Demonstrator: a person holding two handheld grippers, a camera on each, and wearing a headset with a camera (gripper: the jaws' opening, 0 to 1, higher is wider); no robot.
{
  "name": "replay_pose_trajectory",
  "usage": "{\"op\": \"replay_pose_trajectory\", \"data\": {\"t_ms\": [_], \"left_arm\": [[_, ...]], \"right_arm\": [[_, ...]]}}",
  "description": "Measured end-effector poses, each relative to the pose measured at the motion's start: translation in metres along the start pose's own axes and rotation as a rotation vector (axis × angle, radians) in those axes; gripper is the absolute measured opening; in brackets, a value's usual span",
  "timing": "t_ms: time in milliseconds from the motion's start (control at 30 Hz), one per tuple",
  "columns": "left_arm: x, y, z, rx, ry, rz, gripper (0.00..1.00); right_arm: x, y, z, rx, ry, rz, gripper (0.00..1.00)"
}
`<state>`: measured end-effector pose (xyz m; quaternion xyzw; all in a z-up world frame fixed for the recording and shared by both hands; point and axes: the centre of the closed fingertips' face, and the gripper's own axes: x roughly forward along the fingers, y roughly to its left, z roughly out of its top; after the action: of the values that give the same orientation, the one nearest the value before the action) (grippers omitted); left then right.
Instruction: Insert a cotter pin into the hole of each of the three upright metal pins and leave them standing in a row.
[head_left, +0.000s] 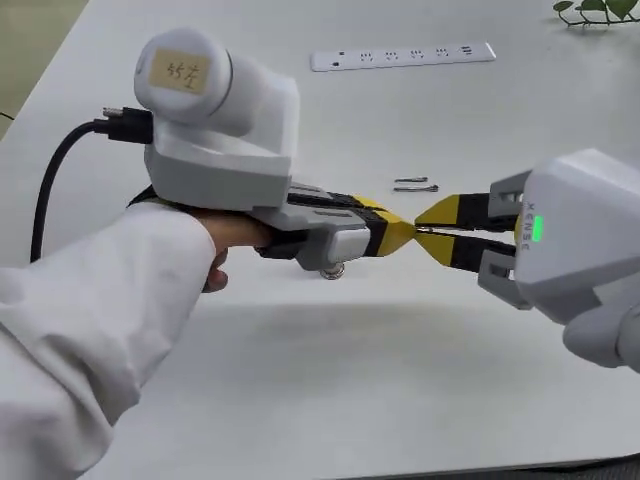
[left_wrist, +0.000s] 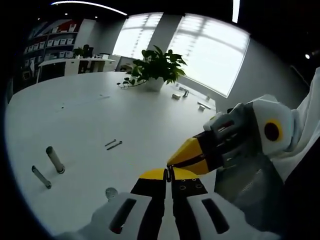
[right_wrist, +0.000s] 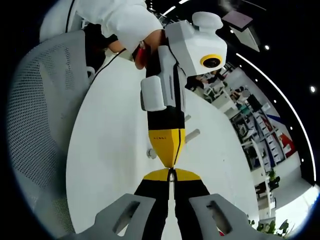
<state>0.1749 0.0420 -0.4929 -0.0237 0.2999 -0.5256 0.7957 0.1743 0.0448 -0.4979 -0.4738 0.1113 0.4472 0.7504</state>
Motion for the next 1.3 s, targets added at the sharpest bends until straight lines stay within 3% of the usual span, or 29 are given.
{"op": "replay_pose_trajectory", "data": {"t_ms": [300,567,667,700,800,867,933,1000,1133,1200,1300], "left_arm": [[-0.002,0.003,-0.001,0.012,0.008,0.01,0.0],[-0.004,0.006,-0.002,0.031,0.017,0.022,0.0],[-0.006,0.007,-0.004,0.041,0.025,0.029,0.0],[-0.006,0.008,-0.004,0.042,0.026,0.028,0.0],[-0.008,0.005,-0.004,0.017,0.018,0.009,0.0],[-0.009,0.004,-0.003,0.053,0.02,0.001,0.0],[-0.011,0.002,-0.003,0.094,0.02,-0.006,0.0],[-0.012,-0.001,-0.001,0.157,0.018,-0.017,0.0],[-0.013,-0.008,-0.001,0.234,0.02,-0.048,0.0],[-0.013,-0.013,-0.002,0.308,0.027,-0.066,0.0],[-0.014,-0.016,-0.001,0.332,0.018,-0.078,0.0]], "right_arm": [[0.001,0.002,0.002,-0.007,-0.019,0.01,0.0],[0.003,0.001,-0.007,0.06,-0.025,0.024,0.0],[0.002,-0.001,-0.012,0.12,-0.028,0.034,0.02],[0.002,-0.001,-0.013,0.171,-0.04,0.04,0.02],[0.001,0.003,-0.013,0.316,-0.081,0.114,0.03],[0.001,0.005,-0.012,0.406,-0.118,0.149,0.04],[-0.002,0.007,-0.006,0.538,-0.177,0.221,0.04],[-0.003,0.005,-0.006,0.594,-0.192,0.241,0.04],[-0.003,0.004,-0.005,0.618,-0.215,0.266,0.04],[-0.004,0.006,-0.002,0.649,-0.23,0.292,0.03],[-0.004,0.018,0.004,0.638,-0.214,0.322,0.0]]}}
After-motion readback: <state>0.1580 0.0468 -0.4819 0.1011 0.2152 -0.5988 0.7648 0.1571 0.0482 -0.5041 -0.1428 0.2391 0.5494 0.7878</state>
